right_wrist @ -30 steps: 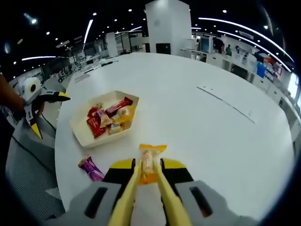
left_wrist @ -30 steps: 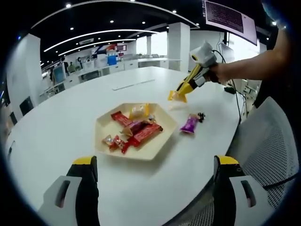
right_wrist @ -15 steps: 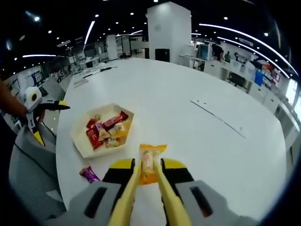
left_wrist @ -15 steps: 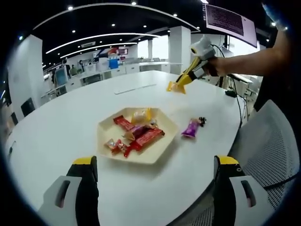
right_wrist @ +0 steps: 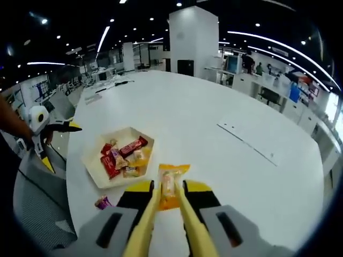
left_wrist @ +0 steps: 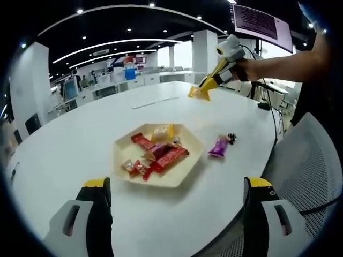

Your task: Place the target food into the container with the food tongs after gripping and lifting it, then release it inside without dropping or visibly crushing the food.

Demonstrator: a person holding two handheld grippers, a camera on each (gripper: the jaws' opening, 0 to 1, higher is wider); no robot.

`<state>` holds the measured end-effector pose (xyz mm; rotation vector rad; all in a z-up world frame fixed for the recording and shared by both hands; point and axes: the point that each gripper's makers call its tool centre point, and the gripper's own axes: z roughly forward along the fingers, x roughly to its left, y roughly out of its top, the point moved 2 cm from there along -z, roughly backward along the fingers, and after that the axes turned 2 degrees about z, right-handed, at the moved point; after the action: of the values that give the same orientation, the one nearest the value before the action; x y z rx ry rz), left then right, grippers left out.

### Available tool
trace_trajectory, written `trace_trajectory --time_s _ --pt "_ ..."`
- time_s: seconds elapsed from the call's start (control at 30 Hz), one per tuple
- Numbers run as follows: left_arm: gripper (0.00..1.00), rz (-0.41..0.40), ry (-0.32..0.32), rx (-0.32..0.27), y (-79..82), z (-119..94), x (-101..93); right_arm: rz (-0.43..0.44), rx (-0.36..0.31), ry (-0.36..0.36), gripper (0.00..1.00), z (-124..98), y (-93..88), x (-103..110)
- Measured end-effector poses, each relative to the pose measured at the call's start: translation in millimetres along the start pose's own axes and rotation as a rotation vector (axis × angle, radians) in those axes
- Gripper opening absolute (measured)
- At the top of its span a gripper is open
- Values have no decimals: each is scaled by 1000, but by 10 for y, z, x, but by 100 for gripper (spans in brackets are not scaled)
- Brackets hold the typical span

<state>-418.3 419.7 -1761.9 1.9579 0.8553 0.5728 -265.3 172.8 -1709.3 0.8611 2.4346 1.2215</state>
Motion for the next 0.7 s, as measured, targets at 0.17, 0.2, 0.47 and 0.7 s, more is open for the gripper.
trace_trajectory --time_s 0.17,0.2,0.47,0.7 --pt "99 5 8 0 2 -3 11 -15 -15 9 20 14 148 71" --pt "99 6 8 -1 5 -4 10 -18 -19 10 20 21 175 84" --pt "99 9 16 -3 10 -10 17 -31 -47 49 20 130 392 303" --pt "99 12 21 0 4 -8 25 -61 -71 118 21 261 631 663"
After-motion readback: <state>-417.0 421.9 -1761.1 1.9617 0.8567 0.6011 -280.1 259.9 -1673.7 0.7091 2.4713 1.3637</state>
